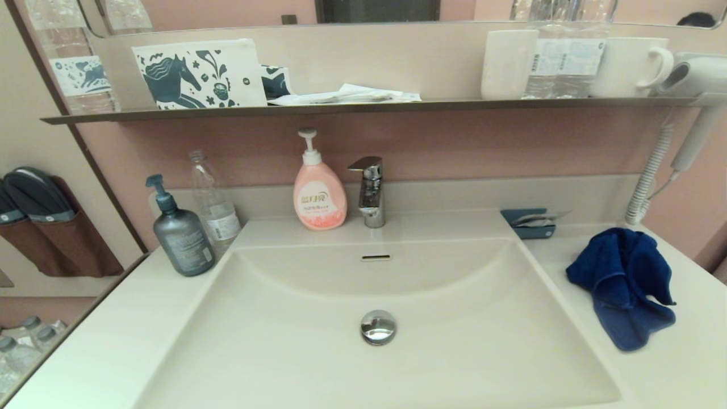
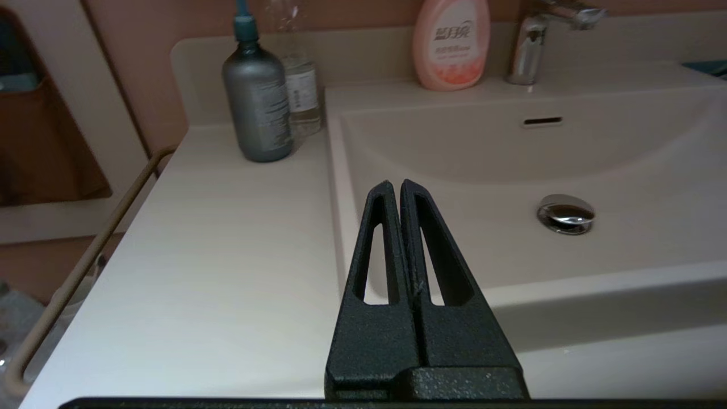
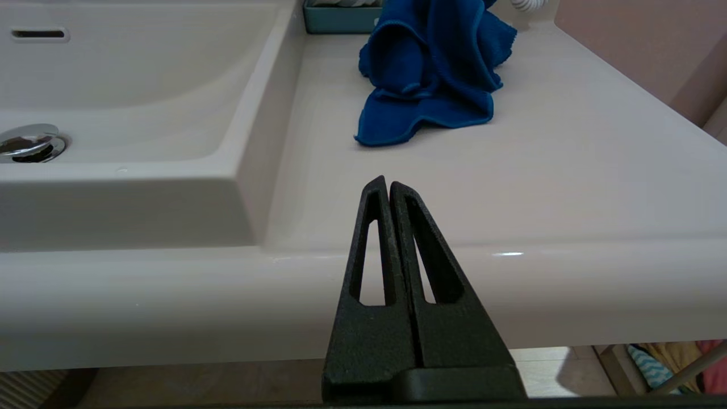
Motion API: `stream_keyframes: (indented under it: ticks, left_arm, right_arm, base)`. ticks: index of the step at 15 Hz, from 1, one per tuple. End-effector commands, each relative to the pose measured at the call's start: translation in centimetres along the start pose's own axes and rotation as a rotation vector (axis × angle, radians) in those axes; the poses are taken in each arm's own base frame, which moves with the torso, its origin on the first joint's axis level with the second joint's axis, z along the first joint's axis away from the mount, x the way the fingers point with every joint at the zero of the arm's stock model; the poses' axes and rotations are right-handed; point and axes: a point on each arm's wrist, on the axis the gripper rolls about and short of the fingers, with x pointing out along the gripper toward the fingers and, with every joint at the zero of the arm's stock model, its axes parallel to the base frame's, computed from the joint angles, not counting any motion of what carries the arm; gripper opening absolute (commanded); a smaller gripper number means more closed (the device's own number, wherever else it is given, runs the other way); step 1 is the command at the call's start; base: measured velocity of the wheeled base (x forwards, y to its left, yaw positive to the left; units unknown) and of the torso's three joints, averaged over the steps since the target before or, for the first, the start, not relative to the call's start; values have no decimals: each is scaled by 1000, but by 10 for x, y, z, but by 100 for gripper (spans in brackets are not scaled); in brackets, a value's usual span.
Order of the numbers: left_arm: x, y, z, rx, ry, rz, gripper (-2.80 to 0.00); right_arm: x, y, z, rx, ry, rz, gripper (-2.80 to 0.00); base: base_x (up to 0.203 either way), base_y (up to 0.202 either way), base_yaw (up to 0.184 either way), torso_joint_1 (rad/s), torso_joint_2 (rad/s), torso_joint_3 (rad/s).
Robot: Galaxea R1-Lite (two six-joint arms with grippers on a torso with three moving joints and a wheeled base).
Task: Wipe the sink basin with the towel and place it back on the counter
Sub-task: Turn on the faucet
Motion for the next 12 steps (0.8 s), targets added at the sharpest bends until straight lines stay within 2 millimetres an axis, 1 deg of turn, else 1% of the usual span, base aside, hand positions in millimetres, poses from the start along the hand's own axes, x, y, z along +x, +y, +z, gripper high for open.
stream_keyframes:
  ticks: [1, 2, 4, 6, 9, 11, 12]
  left_arm:
    - [21, 1, 28, -8, 80, -71, -280]
    - [30, 1, 38, -13, 98, -111, -280]
    - [53, 3, 56, -23, 130, -165, -280]
    - [87, 5, 72, -31, 154, -202, -280]
    - [143, 6, 84, -36, 168, -265, -280]
    - [172, -4, 91, -44, 163, -330, -280]
    - [180, -15, 96, -54, 154, -374, -280]
  right_arm:
    - [0, 0, 0, -1, 0, 1, -280]
    - [0, 0, 0, -1, 0, 0, -280]
    - [0, 0, 0, -1, 0, 0, -280]
    - [0, 0, 0, 0, 0, 0, -280]
    - [0, 0, 0, -1, 0, 0, -280]
    - [0, 0, 0, -1, 0, 0, -280]
    - [0, 0, 0, -1, 0, 0, -280]
  base:
    - [0, 0, 0, 0, 0, 0]
    - [0, 0, 0, 0, 0, 0]
    - [0, 0, 0, 0, 0, 0]
    - [0, 0, 0, 0, 0, 0]
    - [0, 0, 0, 0, 0, 0]
    - [0, 0, 0, 0, 0, 0]
    - [0, 0, 0, 0, 0, 0]
